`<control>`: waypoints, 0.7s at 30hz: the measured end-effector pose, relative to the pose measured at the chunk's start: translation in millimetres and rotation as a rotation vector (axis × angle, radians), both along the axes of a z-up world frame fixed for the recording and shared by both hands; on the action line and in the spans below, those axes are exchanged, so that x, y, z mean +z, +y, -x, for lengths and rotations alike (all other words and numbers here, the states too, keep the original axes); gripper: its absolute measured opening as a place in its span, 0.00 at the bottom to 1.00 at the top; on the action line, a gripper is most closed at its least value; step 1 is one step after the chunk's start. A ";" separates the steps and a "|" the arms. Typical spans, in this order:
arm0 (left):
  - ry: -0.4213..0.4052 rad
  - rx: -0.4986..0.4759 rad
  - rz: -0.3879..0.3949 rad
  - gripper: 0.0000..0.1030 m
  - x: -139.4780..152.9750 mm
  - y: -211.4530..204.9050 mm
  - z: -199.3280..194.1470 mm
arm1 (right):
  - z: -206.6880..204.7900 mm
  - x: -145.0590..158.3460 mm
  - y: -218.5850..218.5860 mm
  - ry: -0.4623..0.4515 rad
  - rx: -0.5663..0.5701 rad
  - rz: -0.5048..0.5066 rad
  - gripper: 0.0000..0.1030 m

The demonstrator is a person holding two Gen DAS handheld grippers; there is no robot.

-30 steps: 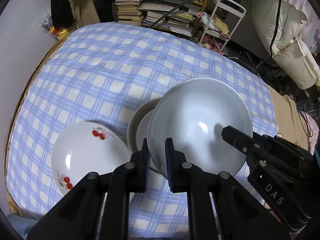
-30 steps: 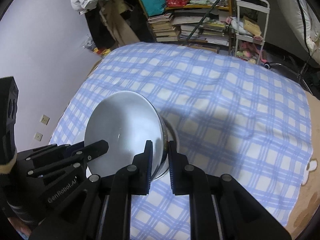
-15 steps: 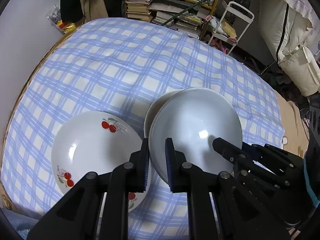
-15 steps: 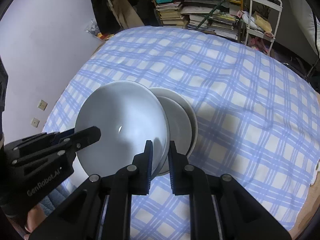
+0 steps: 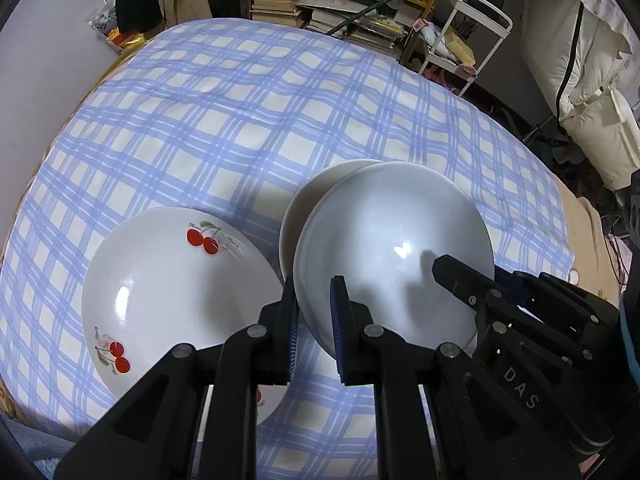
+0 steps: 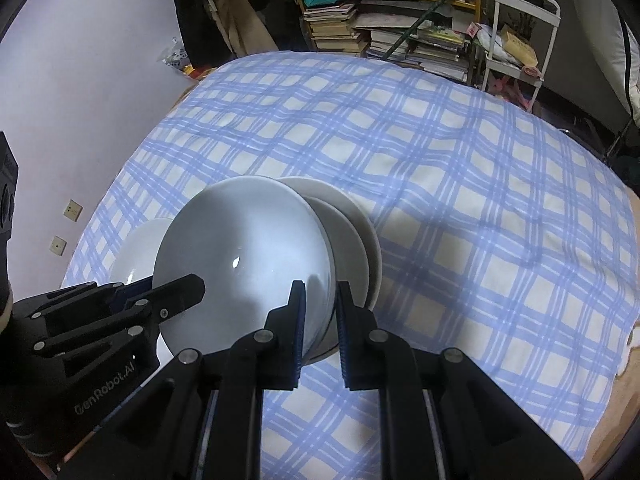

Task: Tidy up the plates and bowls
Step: 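Lift the patterned bowl with both tools and carry it over the white bowl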

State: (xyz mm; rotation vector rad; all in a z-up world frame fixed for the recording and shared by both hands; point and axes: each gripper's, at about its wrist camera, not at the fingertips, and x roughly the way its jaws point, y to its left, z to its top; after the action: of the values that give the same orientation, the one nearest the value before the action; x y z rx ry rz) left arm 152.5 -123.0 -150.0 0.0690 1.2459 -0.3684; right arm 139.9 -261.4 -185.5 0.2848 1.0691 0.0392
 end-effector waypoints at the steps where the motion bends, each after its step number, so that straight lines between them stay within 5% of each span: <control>1: 0.004 -0.001 0.001 0.14 -1.3 0.0 -0.3 | -0.1 -0.4 -0.2 0.000 0.001 0.002 0.16; 21: 0.017 0.012 -0.004 0.14 -10.9 -0.2 -1.9 | -7.8 -14.9 12.8 -0.009 0.037 0.153 0.16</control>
State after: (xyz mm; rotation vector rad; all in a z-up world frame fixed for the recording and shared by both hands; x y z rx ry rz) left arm 154.5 -123.2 -160.9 0.0619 1.2631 -0.3574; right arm 147.7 -248.5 -200.4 0.1270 1.0626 -0.0080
